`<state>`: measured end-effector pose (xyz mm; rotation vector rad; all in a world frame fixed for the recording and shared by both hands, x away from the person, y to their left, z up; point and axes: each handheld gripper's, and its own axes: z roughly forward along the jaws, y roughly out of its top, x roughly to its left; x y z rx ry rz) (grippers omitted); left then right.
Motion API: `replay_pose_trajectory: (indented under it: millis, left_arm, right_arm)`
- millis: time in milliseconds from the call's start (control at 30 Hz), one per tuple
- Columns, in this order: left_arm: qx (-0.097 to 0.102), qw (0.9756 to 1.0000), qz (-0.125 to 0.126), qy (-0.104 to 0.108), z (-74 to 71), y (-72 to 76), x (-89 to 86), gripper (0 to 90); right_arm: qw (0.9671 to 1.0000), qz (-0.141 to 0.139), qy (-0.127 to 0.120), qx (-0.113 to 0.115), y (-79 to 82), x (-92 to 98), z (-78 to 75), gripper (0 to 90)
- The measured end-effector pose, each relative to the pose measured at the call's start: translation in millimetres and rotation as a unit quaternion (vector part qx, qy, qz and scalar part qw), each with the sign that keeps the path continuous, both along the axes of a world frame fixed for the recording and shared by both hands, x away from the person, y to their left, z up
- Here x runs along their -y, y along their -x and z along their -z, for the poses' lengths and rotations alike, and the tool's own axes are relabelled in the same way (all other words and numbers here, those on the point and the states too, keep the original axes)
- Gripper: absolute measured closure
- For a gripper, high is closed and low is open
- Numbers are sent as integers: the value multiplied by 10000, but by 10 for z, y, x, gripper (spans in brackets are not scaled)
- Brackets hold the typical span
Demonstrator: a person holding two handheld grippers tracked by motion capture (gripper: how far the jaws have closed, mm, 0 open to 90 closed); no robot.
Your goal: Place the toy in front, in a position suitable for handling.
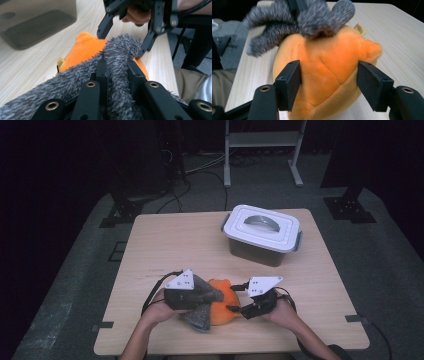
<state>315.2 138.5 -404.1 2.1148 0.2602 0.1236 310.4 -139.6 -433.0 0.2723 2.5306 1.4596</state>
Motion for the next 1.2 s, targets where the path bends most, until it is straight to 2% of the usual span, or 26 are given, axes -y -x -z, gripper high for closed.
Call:
replay_pose_trajectory:
  millis: [100, 167, 267, 333, 400, 467, 533, 567, 667, 733, 833, 867, 933, 967, 1033, 1100, 1200]
  left_arm:
    - [-28, 10000, -55, 44, 23, -21, -28, 751]
    - [-10, 9999, -99, 24, 39, -36, -36, 752]
    - [91, 9994, -324, -23, 54, -61, -53, 757]
    - [134, 9987, -490, -43, 60, -79, -69, 757]
    - [140, 9985, -526, -45, 62, -90, -83, 756]
    - [167, 9985, -519, -45, 56, -77, -83, 756]
    - [160, 9988, -456, -29, 50, -78, -90, 756]
    - [166, 9989, -432, -39, 50, -80, -92, 756]
    - [143, 9992, -366, 35, 61, -88, -82, 756]
    - [154, 9993, -352, 30, 58, -93, -76, 757]
    - [183, 9993, -308, 57, 58, -95, -64, 757]
    - [166, 9994, -291, 91, 61, -94, -63, 757]
    - [170, 9992, -322, 143, 49, -93, -81, 757]
    - [163, 9992, -323, 174, 36, -93, -96, 757]
    - [173, 9990, -329, 232, -7, -80, -130, 757]
    - [216, 9991, -289, 201, -43, -54, -139, 756]
    - [229, 9994, -186, 152, -72, -5, -132, 756]
  right_arm:
    - [9999, 47, -29, -150, -30, 10, 22, 370]
    - [9997, 72, -8, -241, -29, -8, 33, 425]
    - [9994, 24, 4, -352, -6, -19, 20, 487]
    - [9990, -128, 24, -428, 37, -38, 19, 501]
    - [9985, -277, 36, -470, 70, -57, 21, 506]
    - [9989, -330, 137, -292, 86, -54, -11, 492]
    - [9996, -237, 32, -163, 70, -2, -76, 506]
    - [9997, -190, -75, -138, 56, 22, -102, 492]
    - [9999, -45, -100, 38, -3, 39, -144, 428]
    - [9997, -142, -136, 121, -44, 12, -150, 364]
    - [9988, -423, 42, 252, -90, -124, -110, 293]
    - [9986, -465, 83, 237, -106, -163, -86, 297]
    - [9986, -483, 134, 139, -141, -207, -42, 393]
    - [9991, -393, 163, 37, -166, -219, -19, 479]
    - [9993, -253, 272, -22, -173, -220, -18, 593]
    - [9995, -101, 293, -85, -176, -204, -41, 643]
    - [9993, 176, 272, -180, -212, -150, -59, 662]
